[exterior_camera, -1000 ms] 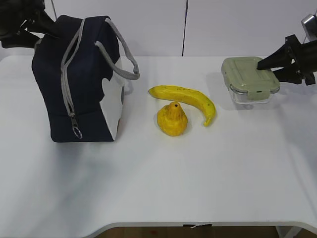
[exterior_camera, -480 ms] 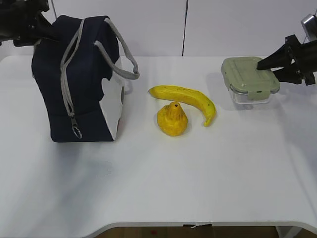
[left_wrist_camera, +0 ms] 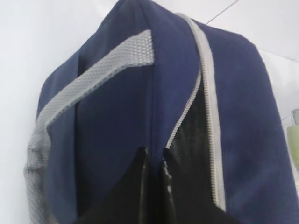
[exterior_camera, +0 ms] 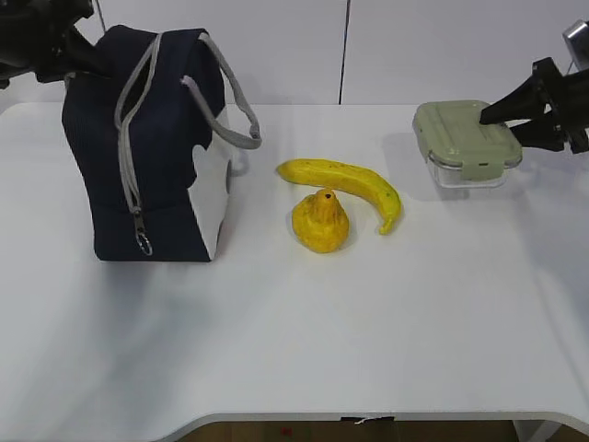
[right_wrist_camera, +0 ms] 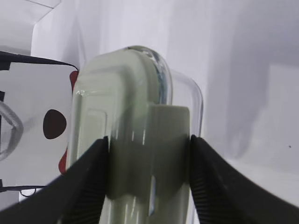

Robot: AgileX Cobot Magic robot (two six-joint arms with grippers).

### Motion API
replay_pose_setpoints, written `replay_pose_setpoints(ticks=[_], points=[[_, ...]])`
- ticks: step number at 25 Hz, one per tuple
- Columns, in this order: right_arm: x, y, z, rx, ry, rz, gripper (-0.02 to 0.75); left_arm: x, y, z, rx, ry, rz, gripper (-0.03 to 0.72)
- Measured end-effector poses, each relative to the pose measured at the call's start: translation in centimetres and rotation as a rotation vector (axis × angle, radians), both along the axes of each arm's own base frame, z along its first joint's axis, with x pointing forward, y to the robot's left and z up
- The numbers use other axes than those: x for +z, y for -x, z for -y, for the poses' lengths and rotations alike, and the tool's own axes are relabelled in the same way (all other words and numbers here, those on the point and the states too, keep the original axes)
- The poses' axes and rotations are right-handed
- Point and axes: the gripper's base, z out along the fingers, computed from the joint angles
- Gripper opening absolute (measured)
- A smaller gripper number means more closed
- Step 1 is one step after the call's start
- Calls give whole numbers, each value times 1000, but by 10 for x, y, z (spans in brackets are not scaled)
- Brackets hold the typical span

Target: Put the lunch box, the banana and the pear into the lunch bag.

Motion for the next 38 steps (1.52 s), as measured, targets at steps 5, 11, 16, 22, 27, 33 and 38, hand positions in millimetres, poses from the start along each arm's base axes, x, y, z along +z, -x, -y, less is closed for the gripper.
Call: replay_pose_setpoints(ticks=[5,11,16,22,27,33,38], points=[[33,0,0,-41,0,17,410,3,0,2,13,40,5,0],[75,4,-1,-96,2,26,410,26,9,11,12,36,82,-1],[101,12,-12,-107,-12,21,410,32,15,31,-26,46,92,-1],[121,16,-47,-56,-12,24,410,32,18,54,-40,60,96,-1],[132,17,-96,43,-22,30,409,31,22,65,-50,43,82,-1],[164,21,-147,127,-25,73,409,30,22,66,-43,40,70,-1],[175,28,-182,184,-16,64,409,30,25,73,-58,43,69,-1]])
